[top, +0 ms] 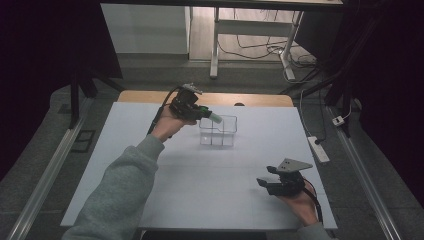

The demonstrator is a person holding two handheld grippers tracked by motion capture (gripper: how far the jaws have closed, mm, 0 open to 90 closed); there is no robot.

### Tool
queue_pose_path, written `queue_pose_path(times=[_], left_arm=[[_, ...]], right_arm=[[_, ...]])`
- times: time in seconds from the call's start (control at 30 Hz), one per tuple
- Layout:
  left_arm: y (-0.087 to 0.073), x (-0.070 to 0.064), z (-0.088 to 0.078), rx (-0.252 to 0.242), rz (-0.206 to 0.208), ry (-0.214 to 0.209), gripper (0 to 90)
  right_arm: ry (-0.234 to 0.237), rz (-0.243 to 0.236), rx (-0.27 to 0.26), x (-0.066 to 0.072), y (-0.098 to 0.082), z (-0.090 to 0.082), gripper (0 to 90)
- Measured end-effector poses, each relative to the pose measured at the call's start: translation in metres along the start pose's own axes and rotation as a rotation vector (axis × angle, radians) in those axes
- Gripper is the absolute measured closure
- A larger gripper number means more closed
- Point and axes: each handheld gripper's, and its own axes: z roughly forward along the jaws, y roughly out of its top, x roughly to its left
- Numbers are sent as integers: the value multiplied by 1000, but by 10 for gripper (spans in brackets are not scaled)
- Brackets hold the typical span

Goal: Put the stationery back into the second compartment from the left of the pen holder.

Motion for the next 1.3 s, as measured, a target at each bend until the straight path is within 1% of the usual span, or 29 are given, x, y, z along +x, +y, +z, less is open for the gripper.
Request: queue_pose_path(times=[0.07,0.17,0.23,0.27,0.3,0.33,0.4,0.53,0.7,0.77,0.9,1.0,1.1,1.2,1.3], left_arm=[[0,1,2,10,1,6,735],[-1,3,4,12,-12,0,731],[-1,3,5,-5,-21,-22,710],[-1,3,4,-16,-21,-13,617],[-1,2,3,-26,-22,0,545],[-1,1,2,-32,-14,-2,499],[-2,-1,-1,-47,2,1,467],[-6,-4,-6,-74,13,-7,441],[-17,-6,-9,-73,18,-17,439],[-23,-6,-11,-72,17,-19,440],[-39,-7,-16,-83,3,-30,445],[-54,-10,-22,-89,7,-31,458],[-71,-12,-28,-102,9,-27,461],[-91,-14,-36,-125,-1,-21,461],[-110,-15,-42,-126,-13,-13,460]], right_arm=[[-2,1,-4,-1,0,-1,369],[-1,2,2,-2,-1,-1,367],[-4,0,4,-2,-1,-1,367],[-5,-1,5,-2,-1,-1,368],[-6,1,5,-2,-1,-1,368],[-3,5,0,-1,0,-1,368],[1,8,-13,0,1,-3,368],[-2,5,-15,0,2,-2,368],[-4,6,-13,-1,1,-3,368],[-11,5,-12,-1,1,-3,367],[-6,10,-11,-2,0,-3,367],[-12,7,-7,-3,0,-2,366],[-17,4,-6,-3,0,-3,363],[-19,7,-13,-4,-1,-4,362],[-17,10,-14,-5,-1,-5,361]])
